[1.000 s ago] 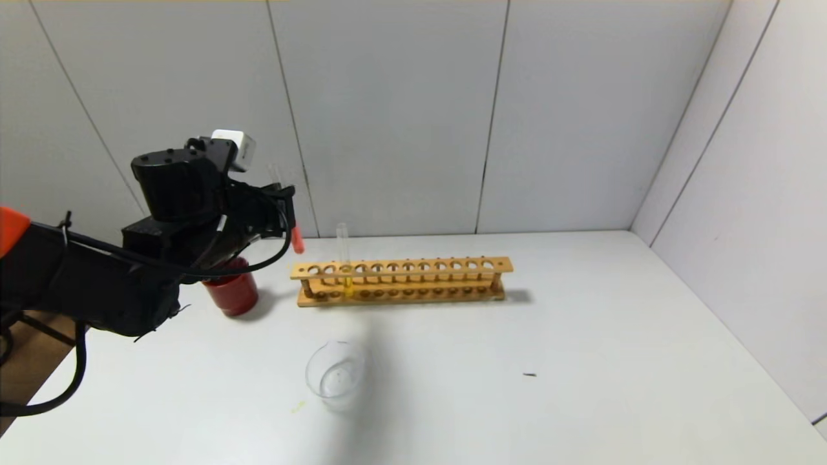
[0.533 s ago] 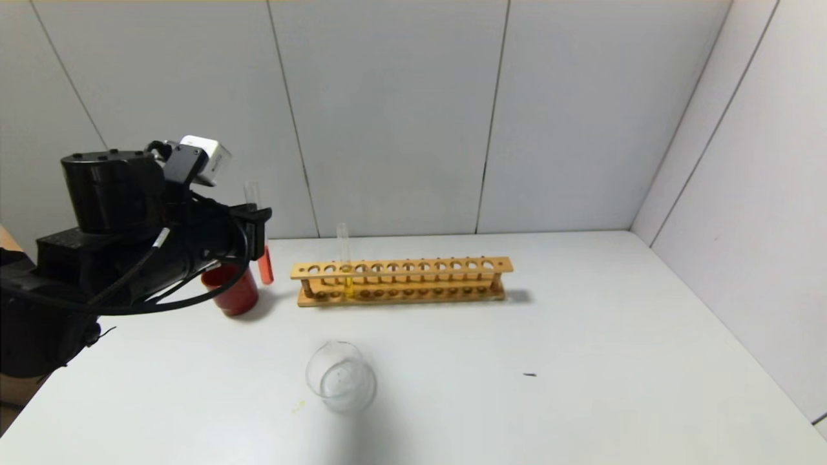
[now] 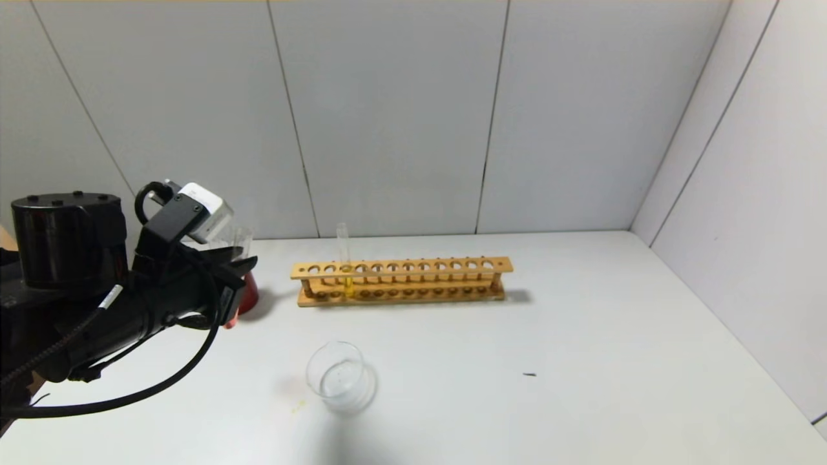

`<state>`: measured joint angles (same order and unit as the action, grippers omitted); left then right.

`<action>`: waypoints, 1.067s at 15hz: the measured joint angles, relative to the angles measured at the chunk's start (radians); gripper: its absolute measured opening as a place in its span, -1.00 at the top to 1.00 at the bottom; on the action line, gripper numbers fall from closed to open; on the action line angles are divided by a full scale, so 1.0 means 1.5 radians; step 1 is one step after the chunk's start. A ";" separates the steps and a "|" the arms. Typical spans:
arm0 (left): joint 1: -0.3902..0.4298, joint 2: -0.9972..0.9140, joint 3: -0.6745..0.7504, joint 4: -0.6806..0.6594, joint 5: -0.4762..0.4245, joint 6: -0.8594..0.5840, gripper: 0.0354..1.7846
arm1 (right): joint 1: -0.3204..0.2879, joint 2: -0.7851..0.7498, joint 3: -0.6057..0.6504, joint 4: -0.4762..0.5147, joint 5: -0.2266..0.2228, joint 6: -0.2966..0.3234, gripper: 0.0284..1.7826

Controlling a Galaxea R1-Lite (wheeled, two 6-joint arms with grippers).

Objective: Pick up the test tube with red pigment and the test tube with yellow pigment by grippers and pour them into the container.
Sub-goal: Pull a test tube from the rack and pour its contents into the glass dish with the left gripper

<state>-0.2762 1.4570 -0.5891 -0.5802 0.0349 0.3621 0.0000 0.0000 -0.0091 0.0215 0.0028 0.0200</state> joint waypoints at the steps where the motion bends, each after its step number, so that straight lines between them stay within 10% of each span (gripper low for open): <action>1: -0.001 -0.003 0.001 0.023 0.001 0.009 0.70 | 0.000 0.000 0.000 0.000 0.000 0.000 -0.92; 16: -0.139 0.053 0.006 0.140 0.172 0.095 0.70 | 0.000 0.000 0.000 0.000 0.000 0.000 -0.92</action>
<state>-0.4845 1.5360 -0.5796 -0.3709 0.2934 0.5045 0.0004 0.0000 -0.0091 0.0215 0.0028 0.0196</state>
